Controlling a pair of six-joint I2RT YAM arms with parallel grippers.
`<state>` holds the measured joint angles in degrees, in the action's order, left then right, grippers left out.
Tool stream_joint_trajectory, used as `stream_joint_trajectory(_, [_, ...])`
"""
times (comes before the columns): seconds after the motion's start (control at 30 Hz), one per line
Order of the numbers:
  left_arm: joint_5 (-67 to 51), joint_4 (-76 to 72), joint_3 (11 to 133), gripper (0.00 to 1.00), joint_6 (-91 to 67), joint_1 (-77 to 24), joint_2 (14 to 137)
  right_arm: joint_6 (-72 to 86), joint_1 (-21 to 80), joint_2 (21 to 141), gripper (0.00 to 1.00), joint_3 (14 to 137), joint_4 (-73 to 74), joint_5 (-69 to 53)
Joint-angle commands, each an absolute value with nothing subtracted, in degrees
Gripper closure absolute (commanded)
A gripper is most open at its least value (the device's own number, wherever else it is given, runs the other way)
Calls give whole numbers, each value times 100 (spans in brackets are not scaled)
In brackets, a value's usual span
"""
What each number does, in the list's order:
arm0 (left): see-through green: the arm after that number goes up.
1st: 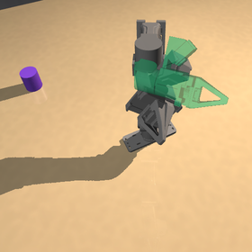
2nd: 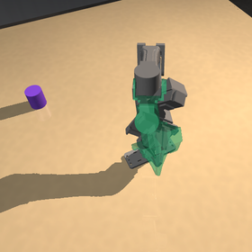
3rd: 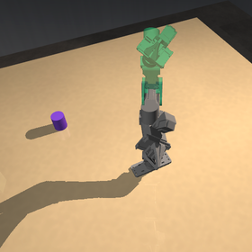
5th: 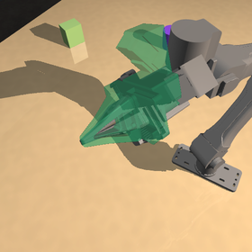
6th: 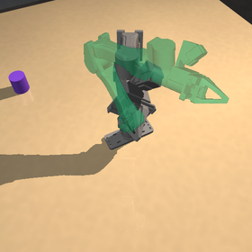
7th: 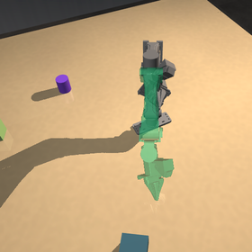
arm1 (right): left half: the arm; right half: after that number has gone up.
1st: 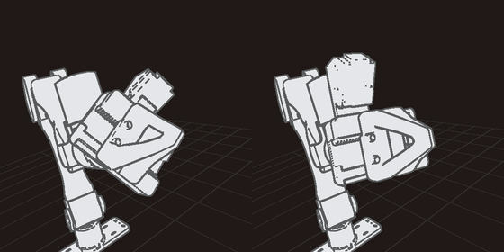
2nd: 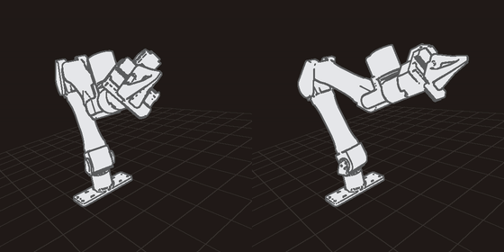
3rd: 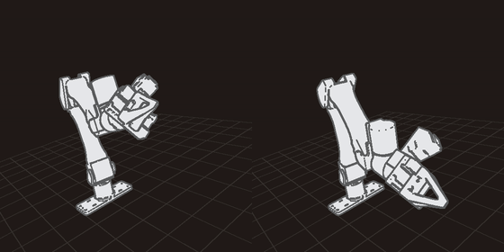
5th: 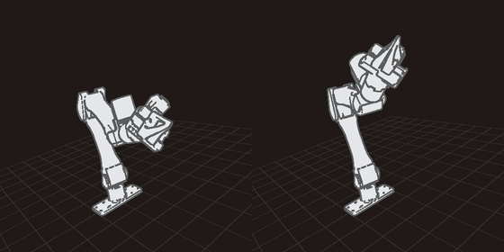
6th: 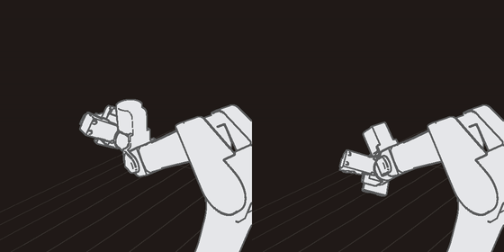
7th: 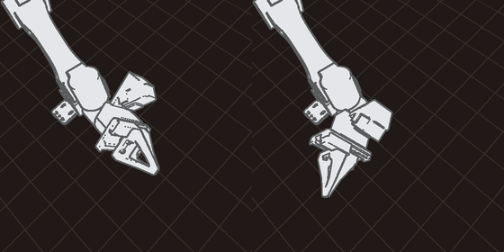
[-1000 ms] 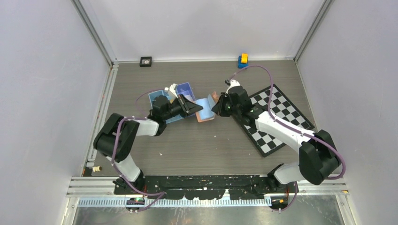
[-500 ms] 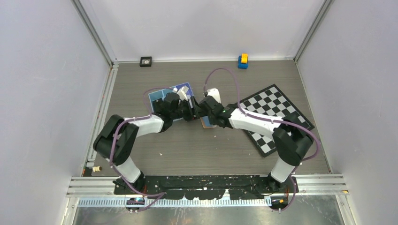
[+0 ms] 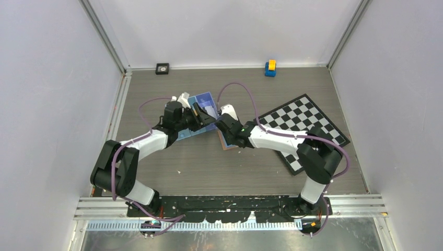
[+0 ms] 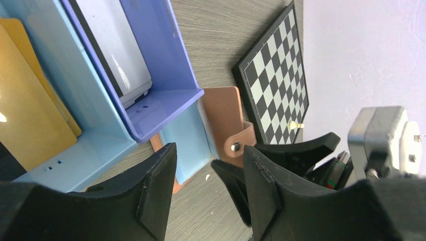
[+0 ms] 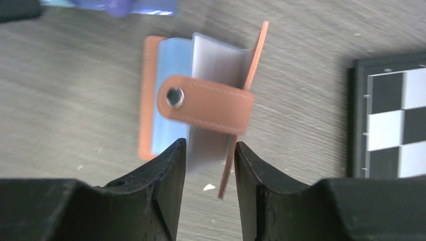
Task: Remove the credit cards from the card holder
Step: Close the card holder at the center of the board.
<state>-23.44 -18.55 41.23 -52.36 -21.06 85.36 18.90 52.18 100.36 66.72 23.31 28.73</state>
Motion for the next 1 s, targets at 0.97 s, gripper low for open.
stream_joint_trajectory(0.97, [-3028, -1281, 4947, 78, -4633, -2514, 9151, 2922, 3964, 9008, 62, 5674, 506, -962])
